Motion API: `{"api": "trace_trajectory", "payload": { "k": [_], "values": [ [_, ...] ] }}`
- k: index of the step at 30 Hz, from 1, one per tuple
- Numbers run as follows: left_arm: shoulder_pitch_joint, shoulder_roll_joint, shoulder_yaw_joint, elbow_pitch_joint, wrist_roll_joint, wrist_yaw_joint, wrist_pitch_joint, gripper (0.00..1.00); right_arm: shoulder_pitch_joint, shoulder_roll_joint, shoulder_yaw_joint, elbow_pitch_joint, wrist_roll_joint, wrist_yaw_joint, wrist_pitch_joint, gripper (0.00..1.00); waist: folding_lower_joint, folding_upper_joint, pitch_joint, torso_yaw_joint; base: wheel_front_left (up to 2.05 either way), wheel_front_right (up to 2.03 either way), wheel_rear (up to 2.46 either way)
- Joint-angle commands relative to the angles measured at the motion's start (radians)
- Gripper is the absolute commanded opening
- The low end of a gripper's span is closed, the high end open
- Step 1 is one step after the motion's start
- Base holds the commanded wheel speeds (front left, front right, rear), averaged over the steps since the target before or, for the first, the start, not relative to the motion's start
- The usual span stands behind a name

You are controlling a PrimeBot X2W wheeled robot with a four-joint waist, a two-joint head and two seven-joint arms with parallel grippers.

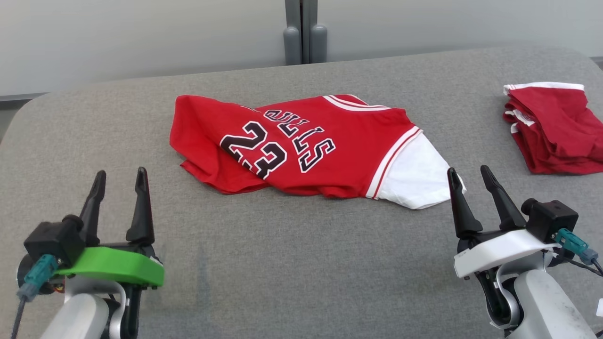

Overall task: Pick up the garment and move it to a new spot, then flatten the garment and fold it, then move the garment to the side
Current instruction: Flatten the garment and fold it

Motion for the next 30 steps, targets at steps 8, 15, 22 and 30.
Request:
{"api": "trace_trajectory", "payload": {
  "k": [8, 15, 22, 30],
  "values": [
    [0.103, -0.153, 0.119, 0.027, 0.132, -0.097, -0.003, 1.0, 0.0, -0.011, 0.003, 0.002, -0.012, 0.0, -0.002, 1.0, 0.0, 0.0, -0.011, 0.046, 0.0, 0.0, 0.0],
    [0.131, -0.252, 0.183, 0.064, 0.199, -0.169, -0.003, 1.0, -0.086, -0.002, 0.069, 0.05, -0.049, 0.0, 0.016, 1.0, 0.0, 0.0, -0.003, 0.117, 0.0, 0.0, 0.0],
    [0.112, -0.328, 0.215, 0.113, 0.252, -0.231, -0.003, 1.0, -0.295, 0.011, 0.311, 0.253, -0.099, 0.0, 0.212, 1.0, 0.0, 0.0, 0.011, 0.22, 0.0, 0.0, 0.0],
    [0.107, -0.383, 0.252, 0.158, 0.293, -0.276, -0.003, 1.0, -0.469, 0.015, 0.45, 0.481, -0.209, -0.001, 0.392, 1.0, 0.0, 0.0, 0.023, 0.321, 0.0, 0.0, 0.0]
  ]
}}
